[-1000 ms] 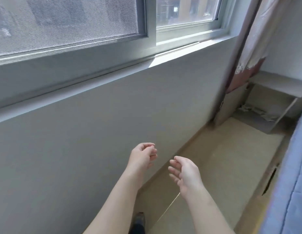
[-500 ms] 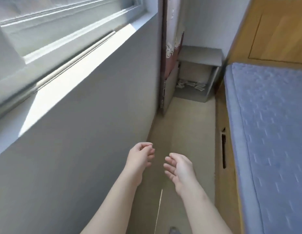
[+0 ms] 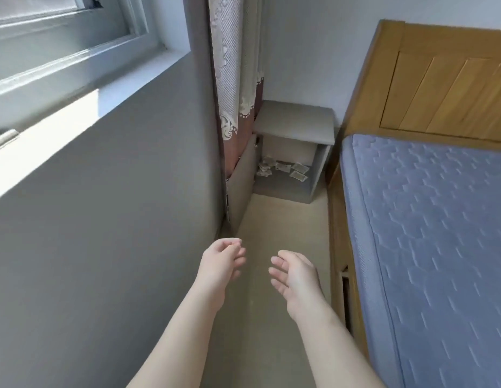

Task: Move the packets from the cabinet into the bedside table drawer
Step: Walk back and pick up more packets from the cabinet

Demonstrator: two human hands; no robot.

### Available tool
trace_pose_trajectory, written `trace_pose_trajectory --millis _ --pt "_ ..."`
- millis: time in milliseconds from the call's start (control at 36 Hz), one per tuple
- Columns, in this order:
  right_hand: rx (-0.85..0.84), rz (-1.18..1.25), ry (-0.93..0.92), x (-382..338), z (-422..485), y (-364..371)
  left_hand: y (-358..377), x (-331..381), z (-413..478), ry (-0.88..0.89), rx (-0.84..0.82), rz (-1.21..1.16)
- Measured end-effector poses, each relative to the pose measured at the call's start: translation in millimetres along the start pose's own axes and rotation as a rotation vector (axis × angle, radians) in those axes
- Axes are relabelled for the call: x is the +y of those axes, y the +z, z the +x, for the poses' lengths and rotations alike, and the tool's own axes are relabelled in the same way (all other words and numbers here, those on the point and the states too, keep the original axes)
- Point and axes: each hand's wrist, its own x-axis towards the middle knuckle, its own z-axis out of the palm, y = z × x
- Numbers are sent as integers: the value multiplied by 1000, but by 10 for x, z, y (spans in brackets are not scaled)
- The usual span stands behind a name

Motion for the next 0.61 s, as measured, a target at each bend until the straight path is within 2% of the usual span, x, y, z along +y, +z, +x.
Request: trace_pose_trajectory --millis 194,472,611 --pt "-19 -24 33 -612 1019 493 237 494 1193 -18 34 -25" --pt "11 7 30 -1695 2541 1367 683 1443 3115 -8 -34 63" --pt "34 27 66 -2096 3121 1498 1022 1734 3816 -38 -53 104"
